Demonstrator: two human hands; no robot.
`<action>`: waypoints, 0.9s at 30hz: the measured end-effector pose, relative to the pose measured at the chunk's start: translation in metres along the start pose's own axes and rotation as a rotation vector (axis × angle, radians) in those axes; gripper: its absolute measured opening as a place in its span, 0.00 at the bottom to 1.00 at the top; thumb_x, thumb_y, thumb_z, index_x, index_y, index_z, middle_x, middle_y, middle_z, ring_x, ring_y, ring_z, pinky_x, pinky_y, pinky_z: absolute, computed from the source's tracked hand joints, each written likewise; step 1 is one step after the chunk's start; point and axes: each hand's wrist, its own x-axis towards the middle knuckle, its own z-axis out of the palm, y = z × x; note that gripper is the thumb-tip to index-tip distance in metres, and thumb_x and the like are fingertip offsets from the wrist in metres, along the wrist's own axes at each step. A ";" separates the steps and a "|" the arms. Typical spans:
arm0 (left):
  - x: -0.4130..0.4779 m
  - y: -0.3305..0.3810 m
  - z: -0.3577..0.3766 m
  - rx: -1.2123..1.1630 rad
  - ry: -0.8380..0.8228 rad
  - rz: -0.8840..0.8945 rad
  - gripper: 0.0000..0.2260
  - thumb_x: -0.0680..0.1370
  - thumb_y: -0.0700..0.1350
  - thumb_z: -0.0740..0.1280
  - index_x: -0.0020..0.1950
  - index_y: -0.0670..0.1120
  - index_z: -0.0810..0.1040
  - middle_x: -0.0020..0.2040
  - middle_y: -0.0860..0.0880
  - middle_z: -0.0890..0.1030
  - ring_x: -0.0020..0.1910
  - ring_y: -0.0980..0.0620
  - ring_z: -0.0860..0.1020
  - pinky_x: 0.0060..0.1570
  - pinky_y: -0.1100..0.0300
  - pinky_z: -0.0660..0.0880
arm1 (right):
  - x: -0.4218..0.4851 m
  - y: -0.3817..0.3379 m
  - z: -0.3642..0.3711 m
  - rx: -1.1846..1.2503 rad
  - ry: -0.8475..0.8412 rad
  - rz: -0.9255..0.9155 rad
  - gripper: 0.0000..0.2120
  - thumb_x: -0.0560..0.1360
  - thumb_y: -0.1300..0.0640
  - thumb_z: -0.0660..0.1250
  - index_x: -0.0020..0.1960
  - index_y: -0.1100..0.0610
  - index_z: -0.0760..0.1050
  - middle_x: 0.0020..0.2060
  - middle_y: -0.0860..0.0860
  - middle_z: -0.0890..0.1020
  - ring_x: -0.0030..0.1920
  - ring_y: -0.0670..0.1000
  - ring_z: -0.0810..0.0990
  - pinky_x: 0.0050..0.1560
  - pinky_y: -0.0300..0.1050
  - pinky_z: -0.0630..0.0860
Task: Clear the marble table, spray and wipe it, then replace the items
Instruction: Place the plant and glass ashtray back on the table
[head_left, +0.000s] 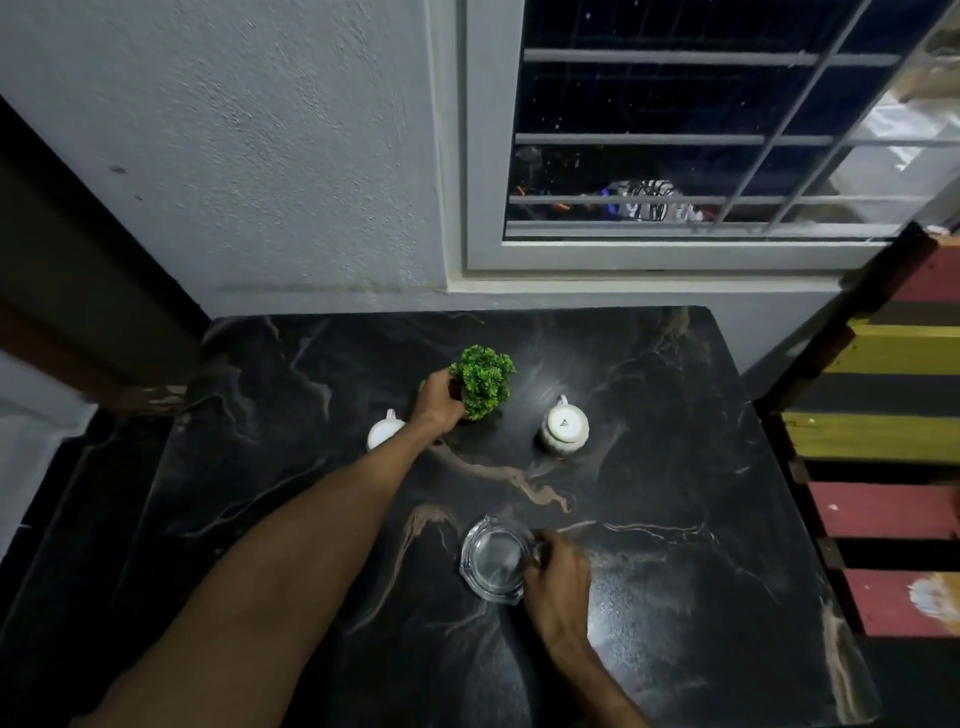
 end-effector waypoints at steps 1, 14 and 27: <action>-0.001 0.000 0.000 0.001 0.003 -0.003 0.16 0.70 0.35 0.75 0.57 0.38 0.84 0.57 0.39 0.85 0.59 0.44 0.82 0.60 0.48 0.78 | 0.000 -0.001 0.001 0.008 0.000 -0.001 0.15 0.70 0.67 0.64 0.51 0.54 0.82 0.42 0.48 0.84 0.44 0.49 0.81 0.47 0.45 0.79; 0.011 -0.021 0.006 -0.065 -0.025 -0.071 0.26 0.64 0.34 0.79 0.61 0.44 0.80 0.56 0.43 0.85 0.56 0.47 0.83 0.60 0.49 0.80 | 0.004 0.002 -0.007 -0.078 -0.060 -0.077 0.12 0.73 0.54 0.73 0.56 0.52 0.79 0.48 0.48 0.82 0.49 0.51 0.80 0.47 0.40 0.71; -0.114 0.033 -0.063 0.140 0.073 0.077 0.36 0.72 0.30 0.69 0.78 0.48 0.63 0.76 0.43 0.67 0.73 0.42 0.69 0.71 0.47 0.70 | 0.022 -0.054 -0.087 -0.347 -0.038 -0.448 0.20 0.78 0.50 0.66 0.67 0.56 0.72 0.64 0.55 0.74 0.62 0.57 0.74 0.59 0.52 0.76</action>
